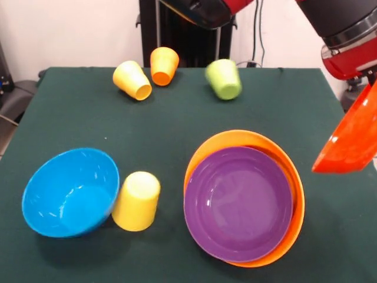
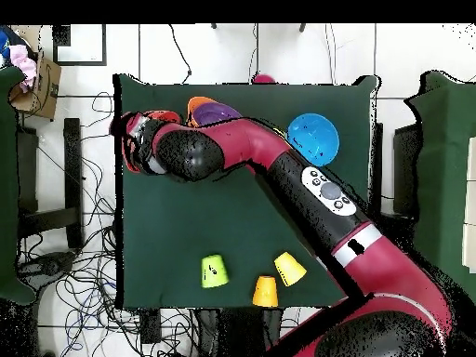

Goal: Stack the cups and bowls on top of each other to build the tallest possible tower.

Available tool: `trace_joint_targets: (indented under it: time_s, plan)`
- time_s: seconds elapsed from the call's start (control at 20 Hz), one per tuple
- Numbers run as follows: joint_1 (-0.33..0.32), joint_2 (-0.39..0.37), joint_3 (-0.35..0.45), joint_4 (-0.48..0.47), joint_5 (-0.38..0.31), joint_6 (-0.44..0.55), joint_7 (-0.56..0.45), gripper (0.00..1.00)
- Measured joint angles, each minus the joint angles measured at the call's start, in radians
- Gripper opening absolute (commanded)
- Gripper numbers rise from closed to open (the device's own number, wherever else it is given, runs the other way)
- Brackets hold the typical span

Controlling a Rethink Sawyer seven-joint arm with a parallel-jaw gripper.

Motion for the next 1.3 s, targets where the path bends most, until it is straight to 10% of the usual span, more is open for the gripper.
trace_joint_targets:
  time_s: [1.3]
  plan:
    - [-0.019, 0.019, 0.005, -0.285, 0.035, 0.408, -0.200, 0.00]
